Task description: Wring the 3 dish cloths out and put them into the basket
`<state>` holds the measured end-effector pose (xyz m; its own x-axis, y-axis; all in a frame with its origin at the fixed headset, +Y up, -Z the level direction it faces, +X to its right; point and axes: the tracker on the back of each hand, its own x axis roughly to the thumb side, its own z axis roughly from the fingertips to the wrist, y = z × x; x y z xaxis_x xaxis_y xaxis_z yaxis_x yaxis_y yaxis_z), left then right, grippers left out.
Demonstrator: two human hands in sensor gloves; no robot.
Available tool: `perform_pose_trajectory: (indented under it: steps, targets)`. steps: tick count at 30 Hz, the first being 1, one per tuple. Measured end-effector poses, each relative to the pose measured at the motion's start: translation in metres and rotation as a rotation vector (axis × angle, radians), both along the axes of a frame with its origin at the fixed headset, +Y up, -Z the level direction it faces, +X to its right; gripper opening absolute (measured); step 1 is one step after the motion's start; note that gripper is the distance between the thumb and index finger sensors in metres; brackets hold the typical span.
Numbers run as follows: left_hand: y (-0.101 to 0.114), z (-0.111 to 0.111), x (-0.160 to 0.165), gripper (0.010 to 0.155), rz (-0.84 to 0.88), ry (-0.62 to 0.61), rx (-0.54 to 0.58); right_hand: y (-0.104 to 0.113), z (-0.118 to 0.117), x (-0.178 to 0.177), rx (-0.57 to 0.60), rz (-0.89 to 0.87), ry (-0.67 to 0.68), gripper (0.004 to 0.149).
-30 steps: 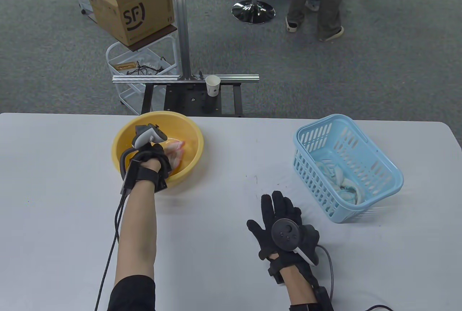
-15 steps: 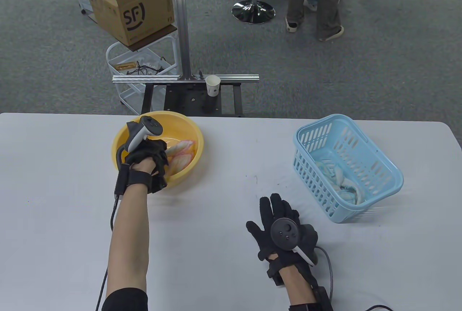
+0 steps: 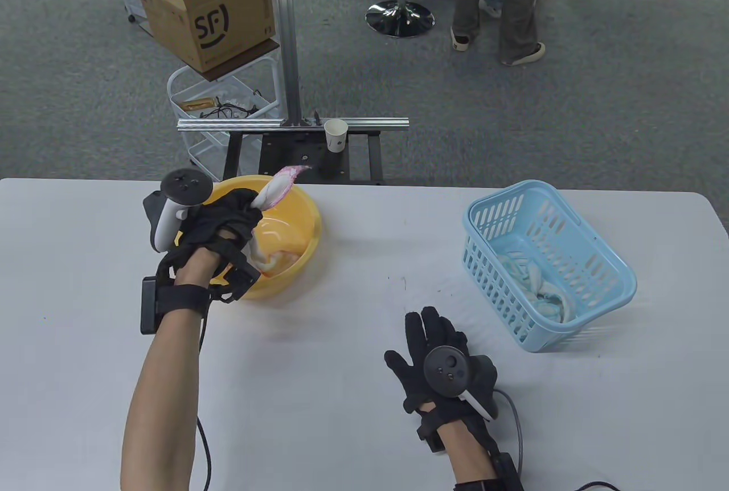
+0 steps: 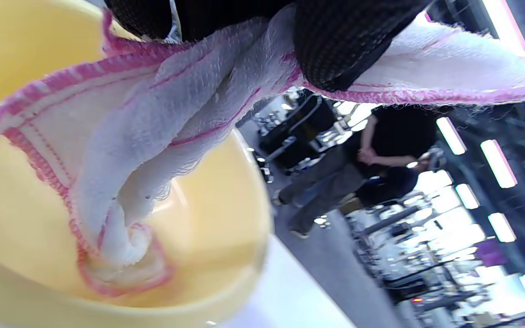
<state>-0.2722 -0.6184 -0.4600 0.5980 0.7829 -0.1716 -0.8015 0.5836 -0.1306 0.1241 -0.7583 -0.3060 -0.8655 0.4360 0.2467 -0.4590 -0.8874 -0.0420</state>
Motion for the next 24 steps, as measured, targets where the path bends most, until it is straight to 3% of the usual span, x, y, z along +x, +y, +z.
perform_pose_trajectory:
  steps: [13, 18, 19, 20, 24]
  targets:
    - [0.074, 0.070, 0.032, 0.051, 0.125, -0.115, 0.317, 0.009, 0.007, -0.017, 0.125, -0.016, 0.058, 0.082]
    - [0.092, 0.094, 0.056, 0.051, 0.137, -0.179, 0.386, 0.019, 0.014, -0.024, 0.264, -0.056, 0.086, 0.083]
    - [0.094, 0.099, 0.063, 0.051, 0.133, -0.198, 0.394, 0.023, 0.018, -0.024, 0.335, -0.083, 0.098, 0.083]
    - [0.095, 0.103, 0.070, 0.051, 0.135, -0.212, 0.400, 0.027, 0.020, -0.025, 0.432, -0.119, 0.114, 0.082]
    - [0.086, 0.114, 0.094, 0.051, 0.152, -0.254, 0.403, 0.041, 0.029, -0.026, 0.581, -0.188, 0.147, 0.083]
